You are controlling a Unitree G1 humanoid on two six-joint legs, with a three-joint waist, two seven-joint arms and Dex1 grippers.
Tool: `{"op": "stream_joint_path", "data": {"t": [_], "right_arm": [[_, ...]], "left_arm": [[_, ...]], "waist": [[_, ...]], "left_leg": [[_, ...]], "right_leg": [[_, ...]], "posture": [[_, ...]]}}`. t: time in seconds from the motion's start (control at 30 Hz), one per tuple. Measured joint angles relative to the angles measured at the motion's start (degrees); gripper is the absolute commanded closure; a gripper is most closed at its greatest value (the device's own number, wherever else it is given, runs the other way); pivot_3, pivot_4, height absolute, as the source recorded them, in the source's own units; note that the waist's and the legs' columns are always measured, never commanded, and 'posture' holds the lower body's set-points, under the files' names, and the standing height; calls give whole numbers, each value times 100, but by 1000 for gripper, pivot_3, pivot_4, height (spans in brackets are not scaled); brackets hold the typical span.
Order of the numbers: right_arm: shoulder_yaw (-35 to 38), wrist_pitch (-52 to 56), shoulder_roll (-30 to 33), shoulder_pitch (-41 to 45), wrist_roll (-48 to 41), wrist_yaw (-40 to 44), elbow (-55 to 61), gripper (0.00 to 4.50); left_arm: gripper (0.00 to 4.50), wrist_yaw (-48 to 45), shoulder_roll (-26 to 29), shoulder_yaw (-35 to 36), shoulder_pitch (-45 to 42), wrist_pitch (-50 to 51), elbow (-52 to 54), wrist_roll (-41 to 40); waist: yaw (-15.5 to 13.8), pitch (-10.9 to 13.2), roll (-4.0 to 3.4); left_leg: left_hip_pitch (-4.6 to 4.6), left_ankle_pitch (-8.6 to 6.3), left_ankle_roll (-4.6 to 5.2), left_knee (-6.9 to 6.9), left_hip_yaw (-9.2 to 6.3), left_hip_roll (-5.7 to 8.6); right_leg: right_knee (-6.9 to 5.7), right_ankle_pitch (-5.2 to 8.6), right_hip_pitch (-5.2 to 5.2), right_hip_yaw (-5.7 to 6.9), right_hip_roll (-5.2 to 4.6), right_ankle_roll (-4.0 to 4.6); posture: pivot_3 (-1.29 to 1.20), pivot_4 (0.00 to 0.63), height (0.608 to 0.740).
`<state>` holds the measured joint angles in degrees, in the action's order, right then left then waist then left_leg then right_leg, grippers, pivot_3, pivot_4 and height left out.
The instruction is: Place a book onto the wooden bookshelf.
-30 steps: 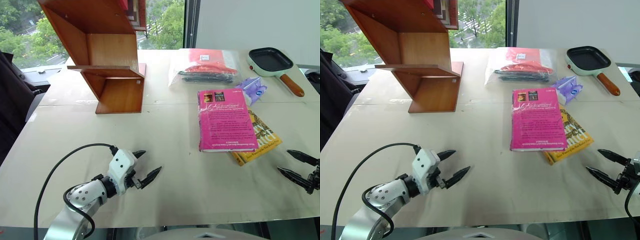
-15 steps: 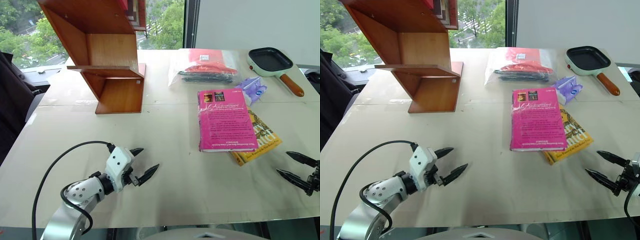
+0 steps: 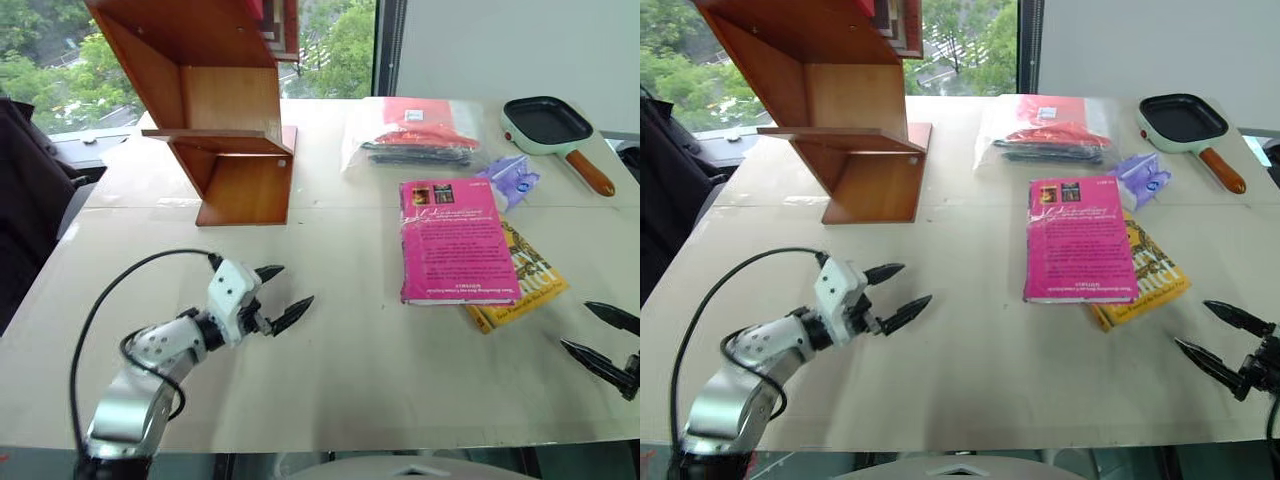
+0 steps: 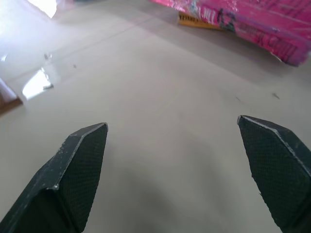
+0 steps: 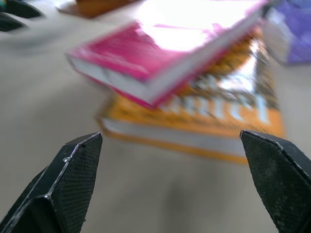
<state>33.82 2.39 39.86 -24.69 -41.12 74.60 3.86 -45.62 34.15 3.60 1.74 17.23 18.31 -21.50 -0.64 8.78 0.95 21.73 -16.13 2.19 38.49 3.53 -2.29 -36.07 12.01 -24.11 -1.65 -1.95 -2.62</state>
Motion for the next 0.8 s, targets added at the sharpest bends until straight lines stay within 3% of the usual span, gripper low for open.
{"op": "stream_joint_path", "data": {"t": [0.1,0.3,0.5,0.73,0.8], "right_arm": [[192,544,-115,-806,-489,-288,1339,0],[639,1087,-199,-1096,-1200,-1078,2831,0],[758,1325,-196,-1093,-1331,-1400,3102,0],[762,1462,-192,-1000,-1335,-1563,3128,0],[745,1493,-184,-893,-1322,-1615,3128,0]], "left_arm": [[75,-247,-400,-477,-985,-53,-869,106],[75,-251,-1631,-885,-2018,746,-1596,-360],[75,18,-2138,-1006,-2410,1711,-1974,-667],[75,672,-2569,-574,-2745,3441,-2177,-1407],[75,1083,-2989,-62,-3040,4251,-2643,-1858]], "waist": [[-68,-8,-20],[15,-8,11],[-8,-6,14],[-10,-5,15],[-20,-4,17]], "left_leg": [[6,0,0,8,3,8],[8,-3,5,20,-13,6],[12,-3,5,20,-42,7],[19,-3,5,25,-58,11],[22,-2,6,35,-68,12]], "right_leg": [[0,4,6,14,-4,-6],[11,-3,17,7,-4,-8],[10,-1,19,23,5,-6],[10,1,22,34,3,-8],[10,2,27,45,3,-11]], "posture": [[0,150,731],[0,150,731],[0,150,731],[0,150,731],[0,150,731]]}}
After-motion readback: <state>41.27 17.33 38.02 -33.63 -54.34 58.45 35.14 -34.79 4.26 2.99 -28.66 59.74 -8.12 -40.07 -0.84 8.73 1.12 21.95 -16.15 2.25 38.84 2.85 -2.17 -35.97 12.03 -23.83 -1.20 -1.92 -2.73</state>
